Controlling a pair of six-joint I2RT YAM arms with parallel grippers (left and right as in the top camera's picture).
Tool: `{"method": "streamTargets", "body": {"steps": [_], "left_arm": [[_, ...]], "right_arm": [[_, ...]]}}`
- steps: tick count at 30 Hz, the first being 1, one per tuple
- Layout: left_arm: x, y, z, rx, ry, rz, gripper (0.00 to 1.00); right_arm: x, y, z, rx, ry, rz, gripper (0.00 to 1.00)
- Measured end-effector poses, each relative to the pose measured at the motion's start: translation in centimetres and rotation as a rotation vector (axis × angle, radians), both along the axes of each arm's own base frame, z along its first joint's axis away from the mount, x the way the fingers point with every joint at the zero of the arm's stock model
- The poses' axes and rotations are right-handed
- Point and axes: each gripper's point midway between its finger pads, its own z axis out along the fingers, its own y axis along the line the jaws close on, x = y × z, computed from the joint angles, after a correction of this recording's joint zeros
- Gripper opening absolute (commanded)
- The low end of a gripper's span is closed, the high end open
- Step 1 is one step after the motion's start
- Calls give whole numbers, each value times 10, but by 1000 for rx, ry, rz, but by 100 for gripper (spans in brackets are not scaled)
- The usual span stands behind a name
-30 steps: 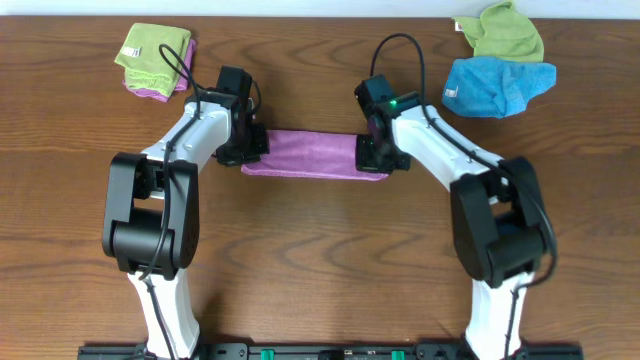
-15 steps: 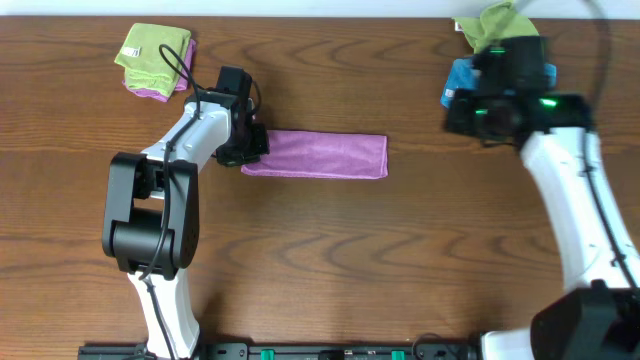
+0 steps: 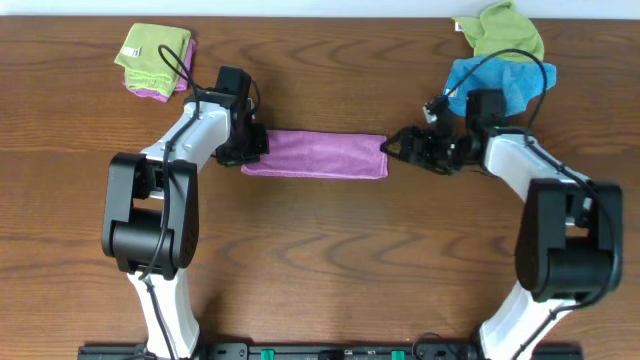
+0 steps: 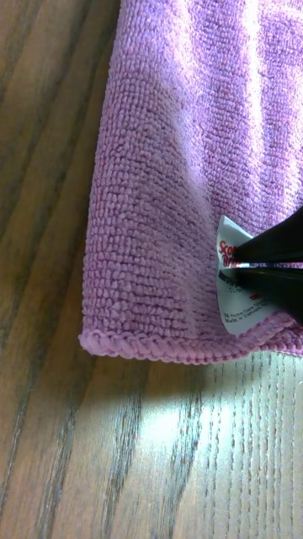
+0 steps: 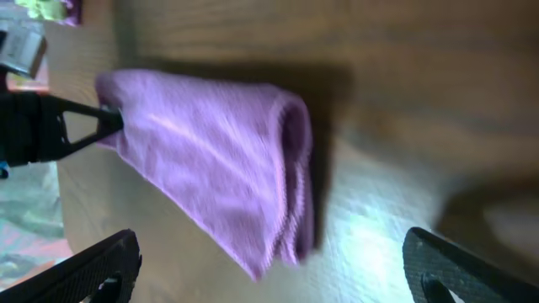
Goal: Fold the cloth
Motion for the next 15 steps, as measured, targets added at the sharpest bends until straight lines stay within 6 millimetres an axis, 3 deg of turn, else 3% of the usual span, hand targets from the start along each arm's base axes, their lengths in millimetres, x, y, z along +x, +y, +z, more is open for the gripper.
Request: {"method": "streamTargets", "body": {"steps": [4, 9, 11, 12, 15], "left_arm": [[1, 0, 0, -2, -2, 0, 6], [1, 0, 0, -3, -3, 0, 6], [1, -1, 0, -6, -3, 0, 6], [1, -1, 0, -8, -4, 0, 6], [1, -1, 0, -11, -4, 0, 6]], "right_arm": [[7, 10, -11, 35, 12, -11, 99], [6, 34, -12, 78, 33, 18, 89], [3, 45, -12, 84, 37, 42, 75], [1, 50, -14, 79, 35, 53, 63], [-5, 64, -25, 70, 77, 60, 4]]}}
